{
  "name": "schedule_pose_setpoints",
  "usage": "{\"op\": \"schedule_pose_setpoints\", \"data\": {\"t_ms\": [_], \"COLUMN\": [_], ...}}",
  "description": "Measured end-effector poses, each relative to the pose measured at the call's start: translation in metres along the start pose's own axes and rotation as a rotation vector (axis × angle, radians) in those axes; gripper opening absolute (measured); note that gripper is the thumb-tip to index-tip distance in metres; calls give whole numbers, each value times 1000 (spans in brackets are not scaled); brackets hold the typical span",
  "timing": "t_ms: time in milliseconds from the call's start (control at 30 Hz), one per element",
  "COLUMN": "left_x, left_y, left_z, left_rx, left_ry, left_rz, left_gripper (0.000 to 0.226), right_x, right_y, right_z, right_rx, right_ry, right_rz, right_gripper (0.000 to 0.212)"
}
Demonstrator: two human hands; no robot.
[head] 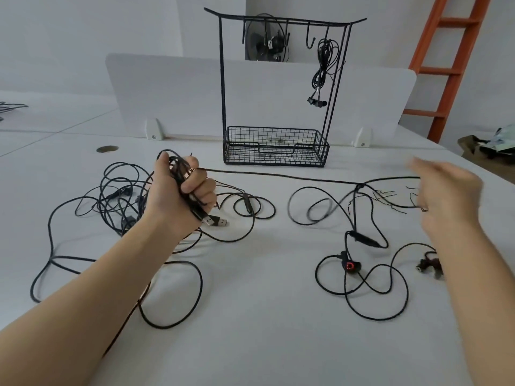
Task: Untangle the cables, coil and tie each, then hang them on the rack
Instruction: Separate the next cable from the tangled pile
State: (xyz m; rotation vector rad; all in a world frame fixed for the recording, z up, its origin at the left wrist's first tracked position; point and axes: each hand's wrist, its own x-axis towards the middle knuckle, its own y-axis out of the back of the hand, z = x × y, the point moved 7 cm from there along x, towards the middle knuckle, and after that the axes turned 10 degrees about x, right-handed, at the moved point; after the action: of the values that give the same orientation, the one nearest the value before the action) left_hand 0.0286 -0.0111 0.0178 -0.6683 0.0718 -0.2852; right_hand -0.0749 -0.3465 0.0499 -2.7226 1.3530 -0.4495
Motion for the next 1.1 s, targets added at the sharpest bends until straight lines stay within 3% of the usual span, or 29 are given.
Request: {"op": "schedule_pose_setpoints", "data": {"t_ms": [67, 133, 233, 300, 400, 500, 567, 633, 667, 733, 767, 800, 867, 933, 1100], "left_x": [-1, -3, -5, -6, -7, -12, -15, -19, -21, -24, -25, -26, -26, -22, -10], "left_y": [-2, -2, 7, 13, 9, -9, -22, -32, -35, -39, -40, -41, -40, -34, -7], "left_z": [0, 3, 18, 26, 25, 11, 3, -4, -6, -8, -8, -7, -4, -4, -9], "left_rx": [6, -33, -126, -150, -84, 29, 102, 148, 154, 137, 123, 110, 96, 152, 398], "left_ry": [-7, -36, -104, -133, -122, -67, -36, -14, -5, 6, 7, 3, -6, -7, 36], "left_rz": [12, 46, 129, 165, 148, 52, -23, -86, -113, -153, -170, -182, -184, -119, 119], "left_gripper": [67, 67, 66, 66, 66, 68, 70, 71, 69, 57, 49, 43, 31, 33, 60], "right_x": [6, 5, 13, 26, 22, -6, -44, -93, -119, -164, -179, -188, -187, -165, -123], "right_y": [19, 32, 56, 72, 63, 8, -39, -80, -100, -131, -138, -140, -142, -136, -119], "right_z": [2, 0, 8, 18, 10, -17, -33, -38, -32, -7, 13, 29, 39, 33, 21], "right_rx": [-147, -278, -188, -167, -484, -849, -778, -642, -599, -635, -746, -823, -721, -470, -312], "right_ry": [84, 118, 87, 58, 66, 405, 805, 1076, 1073, 709, 522, 449, 405, 291, 164], "right_rz": [172, 305, 481, 498, 491, 292, 68, -291, -566, -1105, -1257, -1324, -1282, -1102, -901], "right_gripper": [6, 20, 31, 32, 36, 27, 24, 28, 34, 58, 66, 68, 50, 18, 24]}}
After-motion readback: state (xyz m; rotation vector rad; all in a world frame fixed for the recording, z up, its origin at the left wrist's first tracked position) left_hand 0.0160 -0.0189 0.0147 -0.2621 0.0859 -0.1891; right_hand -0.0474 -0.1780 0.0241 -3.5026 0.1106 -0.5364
